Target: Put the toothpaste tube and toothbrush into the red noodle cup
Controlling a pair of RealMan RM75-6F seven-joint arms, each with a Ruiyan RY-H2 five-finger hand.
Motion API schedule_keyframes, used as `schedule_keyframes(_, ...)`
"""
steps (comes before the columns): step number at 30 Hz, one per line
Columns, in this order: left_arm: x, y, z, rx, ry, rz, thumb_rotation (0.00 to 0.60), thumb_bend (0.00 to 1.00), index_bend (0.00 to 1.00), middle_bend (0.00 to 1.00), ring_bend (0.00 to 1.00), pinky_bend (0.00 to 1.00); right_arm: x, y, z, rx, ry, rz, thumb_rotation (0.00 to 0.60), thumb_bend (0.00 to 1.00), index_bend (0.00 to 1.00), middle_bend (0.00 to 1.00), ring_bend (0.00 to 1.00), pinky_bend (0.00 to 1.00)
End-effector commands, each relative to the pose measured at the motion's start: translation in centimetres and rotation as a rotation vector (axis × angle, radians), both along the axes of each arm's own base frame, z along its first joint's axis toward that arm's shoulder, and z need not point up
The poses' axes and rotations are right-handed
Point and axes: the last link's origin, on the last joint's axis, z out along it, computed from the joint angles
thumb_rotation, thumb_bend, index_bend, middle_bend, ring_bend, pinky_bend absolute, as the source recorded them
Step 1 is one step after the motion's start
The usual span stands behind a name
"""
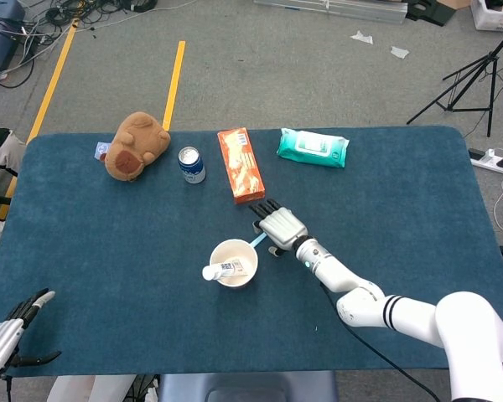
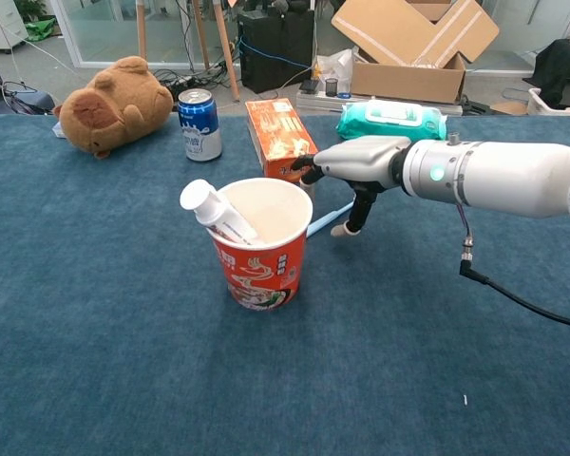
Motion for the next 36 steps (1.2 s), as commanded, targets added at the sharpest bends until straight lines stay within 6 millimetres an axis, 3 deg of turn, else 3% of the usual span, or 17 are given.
schedule_keyframes(1,0.0,0.0,0.0,0.000,-0.001,0.000,0.600,0.00,0.00,0.00,0.00,0.00,0.1,0.0,-0.4,0.002,0.004,0.002,0.600,0.19,0.40,0.00,0.00,0.04)
schedule_keyframes(36,-0.5,-0.4,0.0,0.001,-0.008,0.014,0.600,0.00,0.00,0.00,0.00,0.00,0.2,-0.6,-2.9,0.005,0.020,0.005,0.600,0.21,0.43,0.00,0.00,0.04)
